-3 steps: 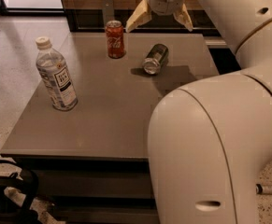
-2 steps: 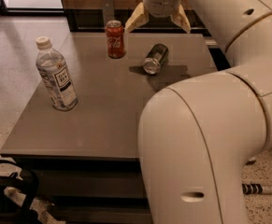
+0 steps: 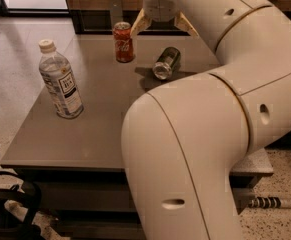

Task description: Place green can upright

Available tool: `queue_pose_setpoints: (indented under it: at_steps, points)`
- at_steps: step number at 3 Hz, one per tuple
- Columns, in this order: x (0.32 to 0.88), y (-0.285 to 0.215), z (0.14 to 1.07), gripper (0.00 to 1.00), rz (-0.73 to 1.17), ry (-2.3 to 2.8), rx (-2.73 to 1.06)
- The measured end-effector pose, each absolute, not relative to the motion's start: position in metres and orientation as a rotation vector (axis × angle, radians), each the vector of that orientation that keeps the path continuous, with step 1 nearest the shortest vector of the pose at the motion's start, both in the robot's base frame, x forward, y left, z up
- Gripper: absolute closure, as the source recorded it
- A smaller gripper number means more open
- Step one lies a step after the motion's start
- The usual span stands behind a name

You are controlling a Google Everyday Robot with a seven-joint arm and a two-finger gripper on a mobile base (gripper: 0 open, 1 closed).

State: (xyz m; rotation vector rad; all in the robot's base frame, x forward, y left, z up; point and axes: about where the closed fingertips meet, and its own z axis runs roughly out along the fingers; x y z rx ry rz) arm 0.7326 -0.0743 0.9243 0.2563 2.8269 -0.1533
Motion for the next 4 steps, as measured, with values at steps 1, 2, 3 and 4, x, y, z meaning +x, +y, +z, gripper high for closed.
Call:
queue_pose_setpoints:
  at_steps: [1, 2, 3, 4]
  points:
    - [0.729, -0.082, 0.926, 0.00, -0.160, 2.821, 0.341]
    - [0.729, -0.091, 0.927, 0.00, -0.140, 2.823, 0.403]
    - [0.733, -0.094, 0.922, 0.00, -0.099, 2.842, 0.432]
    - [0.737, -0.095, 0.917, 0.00, -0.069, 2.855, 0.452]
